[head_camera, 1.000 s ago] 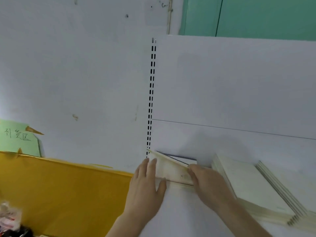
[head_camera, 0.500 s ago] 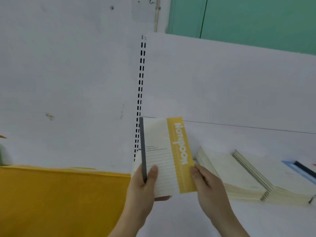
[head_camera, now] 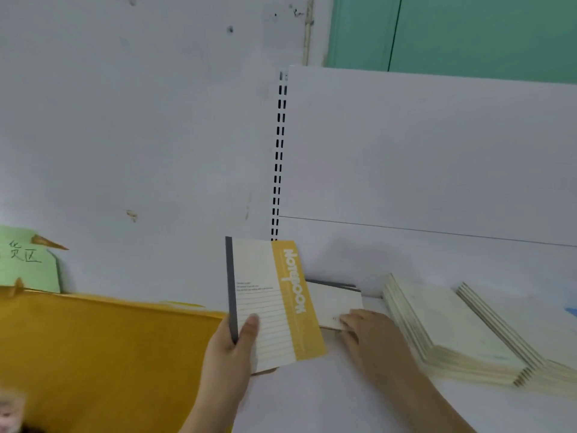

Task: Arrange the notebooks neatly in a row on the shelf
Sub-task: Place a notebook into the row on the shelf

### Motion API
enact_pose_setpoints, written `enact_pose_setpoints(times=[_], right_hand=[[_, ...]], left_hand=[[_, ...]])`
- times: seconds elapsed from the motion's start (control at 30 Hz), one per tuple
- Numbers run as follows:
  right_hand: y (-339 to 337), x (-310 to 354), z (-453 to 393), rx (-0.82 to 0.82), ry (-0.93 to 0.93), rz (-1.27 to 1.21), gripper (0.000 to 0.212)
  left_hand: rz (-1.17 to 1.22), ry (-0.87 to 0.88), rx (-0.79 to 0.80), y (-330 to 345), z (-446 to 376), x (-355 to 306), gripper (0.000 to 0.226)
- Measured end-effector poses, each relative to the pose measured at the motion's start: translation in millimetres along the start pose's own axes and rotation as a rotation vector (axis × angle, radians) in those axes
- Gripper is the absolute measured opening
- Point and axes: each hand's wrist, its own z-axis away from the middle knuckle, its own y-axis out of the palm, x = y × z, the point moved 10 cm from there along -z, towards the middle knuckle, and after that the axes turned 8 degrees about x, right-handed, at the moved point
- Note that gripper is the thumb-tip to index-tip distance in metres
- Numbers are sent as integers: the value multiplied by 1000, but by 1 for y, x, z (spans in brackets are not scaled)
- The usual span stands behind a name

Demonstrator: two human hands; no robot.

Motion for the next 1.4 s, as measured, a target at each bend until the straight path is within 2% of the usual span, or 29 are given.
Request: enact_pose_setpoints(times=[0.07, 0.2, 0.27, 0.33, 0.4, 0.47, 0.53, 0.63, 0.77, 0.83, 0.93, 1.07, 1.23, 1.4], right_hand=[[-13, 4, 0, -44, -30, 69, 29], [-15, -2, 1, 100, 11, 27, 33], [-22, 1, 0, 113, 24, 21, 31], [-30, 8, 0, 90, 28, 137, 22], [-37, 12, -1, 61, 48, 236, 22], [-47, 9, -1, -14, 61, 211, 17], [-66, -1, 4, -166, 95, 119, 3], [-111, -15, 27, -456, 169, -53, 2], [-148, -22, 57, -617, 231, -304, 17], [-145, -29, 67, -623, 300, -552, 20], [-116, -24, 73, -541, 374, -918, 21], [-84, -6, 85, -457, 467, -901, 24], [-78, 6, 98, -418, 446, -918, 26], [-74, -13, 128, -463, 541, -1048, 23]], left_hand=[[-21, 1, -23, -3, 1, 2, 15], [-28, -13, -44, -2, 3, 5, 11], [-36, -20, -32, 1, 3, 6, 10], [-56, -12, -31, 2, 4, 3, 9], [-90, -2, -29, 2, 4, 1, 9], [-102, 3, -33, -1, 4, -1, 9], [-104, 8, -46, -6, 5, -2, 11], [-93, 26, -69, -11, 6, -6, 11], [-106, 39, -88, -10, 5, -9, 10], [-92, 44, -75, -5, 5, -13, 12], [-49, 46, -6, 14, 12, -24, 16], [56, 46, 109, 46, 24, -39, 19], [23, 75, 216, 65, 27, -38, 19], [228, -146, 433, 106, 36, -8, 20]])
